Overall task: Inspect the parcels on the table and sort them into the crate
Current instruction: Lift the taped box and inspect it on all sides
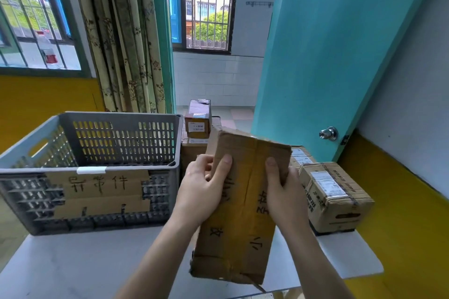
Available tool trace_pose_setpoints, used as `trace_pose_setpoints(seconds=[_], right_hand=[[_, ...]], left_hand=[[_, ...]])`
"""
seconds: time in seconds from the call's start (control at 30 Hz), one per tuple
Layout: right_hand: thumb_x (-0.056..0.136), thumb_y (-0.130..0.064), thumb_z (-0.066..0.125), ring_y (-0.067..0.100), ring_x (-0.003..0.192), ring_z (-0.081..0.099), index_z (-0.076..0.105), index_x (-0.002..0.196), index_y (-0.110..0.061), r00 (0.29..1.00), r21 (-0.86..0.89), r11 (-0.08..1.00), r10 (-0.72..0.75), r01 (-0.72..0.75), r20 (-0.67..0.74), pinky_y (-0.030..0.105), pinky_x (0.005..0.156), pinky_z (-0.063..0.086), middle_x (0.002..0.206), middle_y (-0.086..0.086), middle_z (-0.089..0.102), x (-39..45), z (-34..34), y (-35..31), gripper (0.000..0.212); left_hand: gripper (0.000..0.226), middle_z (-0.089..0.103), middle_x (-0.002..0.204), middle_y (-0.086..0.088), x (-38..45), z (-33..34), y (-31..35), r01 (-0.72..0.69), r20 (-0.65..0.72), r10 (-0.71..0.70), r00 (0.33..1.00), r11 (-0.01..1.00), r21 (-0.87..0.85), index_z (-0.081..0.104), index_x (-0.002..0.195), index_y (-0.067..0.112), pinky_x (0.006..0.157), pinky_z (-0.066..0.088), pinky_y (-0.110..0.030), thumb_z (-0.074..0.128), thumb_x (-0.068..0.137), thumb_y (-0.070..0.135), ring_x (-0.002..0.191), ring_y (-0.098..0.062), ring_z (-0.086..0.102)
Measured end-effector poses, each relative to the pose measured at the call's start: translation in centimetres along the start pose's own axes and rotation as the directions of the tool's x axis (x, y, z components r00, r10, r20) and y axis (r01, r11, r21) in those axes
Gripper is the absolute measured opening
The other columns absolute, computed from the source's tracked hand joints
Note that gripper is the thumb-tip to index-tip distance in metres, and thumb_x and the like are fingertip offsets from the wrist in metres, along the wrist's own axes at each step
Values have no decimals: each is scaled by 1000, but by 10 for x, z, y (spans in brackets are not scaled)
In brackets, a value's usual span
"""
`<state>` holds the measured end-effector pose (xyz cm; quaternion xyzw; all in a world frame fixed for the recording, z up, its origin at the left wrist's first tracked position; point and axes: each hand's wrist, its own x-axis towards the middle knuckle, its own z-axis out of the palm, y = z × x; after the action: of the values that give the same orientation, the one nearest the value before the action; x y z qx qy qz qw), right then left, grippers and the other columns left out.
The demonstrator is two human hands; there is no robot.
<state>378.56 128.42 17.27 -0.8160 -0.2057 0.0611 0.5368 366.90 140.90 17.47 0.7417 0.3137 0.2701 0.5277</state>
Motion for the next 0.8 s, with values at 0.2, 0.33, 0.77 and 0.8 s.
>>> trace_pose_setpoints(seconds=[0.2,0.33,0.77,0.8], right_hand=[[96,-56,54,9,97,66,62,112,-37,997,291,955,38,-55,63,42,91,51,103,-14,72,18,-19,17,26],[94,-48,63,12,105,67,63,117,-36,996,383,920,66,-86,65,46,99,51,110,-14,73,19,-15,20,26],[93,-56,59,12,104,62,56,120,-38,998,289,957,14,6,-67,47,100,50,111,-18,65,13,-3,19,32],[93,-56,59,10,101,61,55,116,-40,997,285,958,14,7,-72,46,99,50,109,-20,64,13,-3,18,29]], left_hand=[[55,54,145,26,1,-23,-11,-86,317,105,943,994,-74,48,149,45,114,47,-37,61,97,54,135,-1,52],[82,46,151,19,-6,-14,-21,-186,286,174,942,982,16,42,152,34,115,47,-35,80,82,54,139,-5,48],[72,48,118,15,-25,14,-34,-269,37,274,961,894,358,31,160,35,93,46,-19,63,98,48,109,-9,53],[71,48,118,15,-25,14,-34,-272,36,278,960,892,361,31,160,35,94,46,-20,63,98,48,110,-10,53]])
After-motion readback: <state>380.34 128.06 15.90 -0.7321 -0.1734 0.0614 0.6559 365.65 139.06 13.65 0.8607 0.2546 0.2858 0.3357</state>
